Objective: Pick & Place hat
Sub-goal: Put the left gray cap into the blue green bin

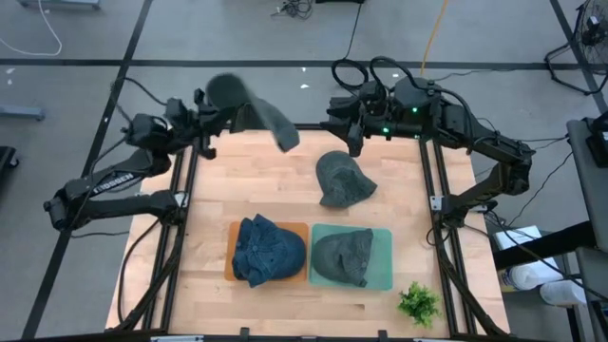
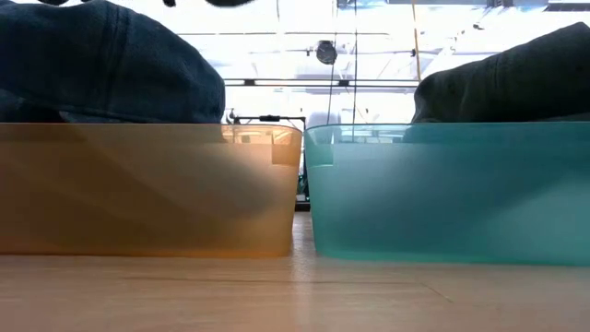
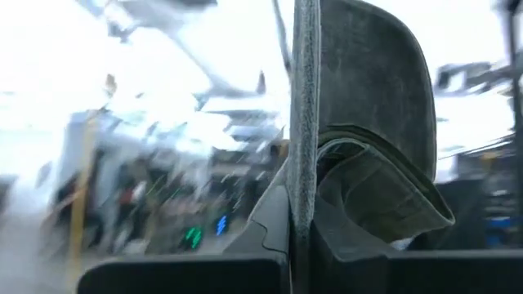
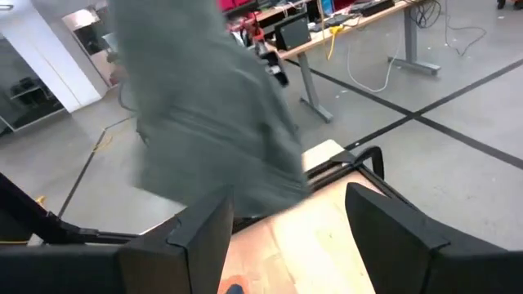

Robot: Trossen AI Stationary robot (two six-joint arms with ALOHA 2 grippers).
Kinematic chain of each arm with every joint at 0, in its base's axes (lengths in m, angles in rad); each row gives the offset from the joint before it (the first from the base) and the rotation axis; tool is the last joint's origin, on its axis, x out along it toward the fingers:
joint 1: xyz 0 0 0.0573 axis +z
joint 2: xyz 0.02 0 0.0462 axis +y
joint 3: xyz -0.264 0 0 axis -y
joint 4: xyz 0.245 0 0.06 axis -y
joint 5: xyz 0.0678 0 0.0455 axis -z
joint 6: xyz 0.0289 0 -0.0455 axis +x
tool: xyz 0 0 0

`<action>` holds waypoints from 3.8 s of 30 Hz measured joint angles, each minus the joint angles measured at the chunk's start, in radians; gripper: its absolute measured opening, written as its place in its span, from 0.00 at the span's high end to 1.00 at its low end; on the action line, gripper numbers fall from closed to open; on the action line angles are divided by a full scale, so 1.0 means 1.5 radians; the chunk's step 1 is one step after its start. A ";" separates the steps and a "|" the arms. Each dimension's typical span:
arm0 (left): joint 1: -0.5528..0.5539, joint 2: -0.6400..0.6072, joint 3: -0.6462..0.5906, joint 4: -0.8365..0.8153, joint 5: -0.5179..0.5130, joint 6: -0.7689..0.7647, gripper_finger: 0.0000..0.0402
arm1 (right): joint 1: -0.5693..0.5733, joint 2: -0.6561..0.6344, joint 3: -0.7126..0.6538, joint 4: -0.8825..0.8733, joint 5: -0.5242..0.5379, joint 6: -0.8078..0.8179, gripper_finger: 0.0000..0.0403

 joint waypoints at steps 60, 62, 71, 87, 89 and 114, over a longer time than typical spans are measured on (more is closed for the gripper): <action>-0.196 0.201 0.211 0.158 -0.009 0.113 0.98 | 0.131 0.089 0.000 0.262 0.040 -0.541 0.83; -0.196 0.201 0.211 0.148 -0.009 0.101 0.98 | 0.131 0.087 0.000 0.259 0.040 -0.541 0.93; -0.195 0.202 0.211 0.122 -0.009 -0.078 0.81 | 0.140 0.053 -0.001 0.202 0.129 -0.573 0.99; -0.195 0.202 0.211 -0.026 0.131 -0.257 0.62 | 0.231 -0.059 -0.001 0.087 0.392 -0.753 1.00; -0.197 0.202 0.211 -0.070 0.165 -0.299 0.62 | 0.233 -0.073 0.000 0.052 0.406 -0.752 1.00; -0.190 0.201 0.211 -0.170 0.241 -0.492 0.65 | 0.470 -0.076 0.000 -0.145 0.709 -0.919 1.00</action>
